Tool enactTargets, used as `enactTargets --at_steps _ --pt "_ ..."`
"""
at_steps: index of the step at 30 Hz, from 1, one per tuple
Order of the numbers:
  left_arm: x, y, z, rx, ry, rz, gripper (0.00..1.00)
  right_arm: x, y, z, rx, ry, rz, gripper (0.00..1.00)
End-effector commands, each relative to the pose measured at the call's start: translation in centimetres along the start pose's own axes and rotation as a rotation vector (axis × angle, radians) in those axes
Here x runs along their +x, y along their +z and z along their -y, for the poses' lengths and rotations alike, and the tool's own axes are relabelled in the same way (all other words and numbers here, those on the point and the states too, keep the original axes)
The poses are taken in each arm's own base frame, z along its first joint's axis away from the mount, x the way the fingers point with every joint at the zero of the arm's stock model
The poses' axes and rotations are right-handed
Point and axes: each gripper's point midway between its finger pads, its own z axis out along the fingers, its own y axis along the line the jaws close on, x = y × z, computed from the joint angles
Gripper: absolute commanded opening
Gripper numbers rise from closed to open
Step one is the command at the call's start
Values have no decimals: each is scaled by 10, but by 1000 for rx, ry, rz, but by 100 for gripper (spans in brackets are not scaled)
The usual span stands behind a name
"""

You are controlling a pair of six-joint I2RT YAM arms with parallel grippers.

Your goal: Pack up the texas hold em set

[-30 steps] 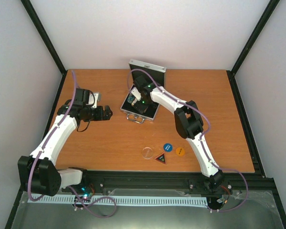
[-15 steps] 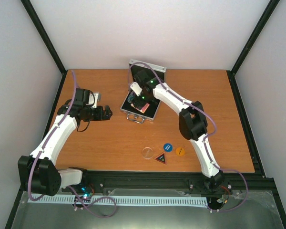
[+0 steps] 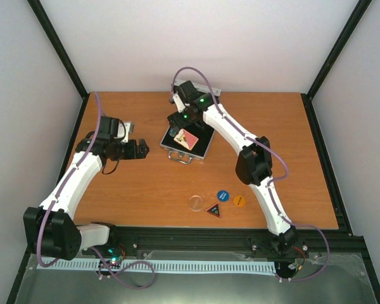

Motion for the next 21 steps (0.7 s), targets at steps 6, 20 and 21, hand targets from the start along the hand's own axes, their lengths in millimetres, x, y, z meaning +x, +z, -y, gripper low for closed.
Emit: enactTargets --at_steps 6,20,21 --pt "-16 -13 4 0 49 57 100 43 24 -12 101 108 -162 97" --pt "-27 -19 2 -29 57 94 100 63 1 5 47 108 -199 97" --pt "-28 -21 1 -32 55 99 100 65 2 6 58 103 -204 96"
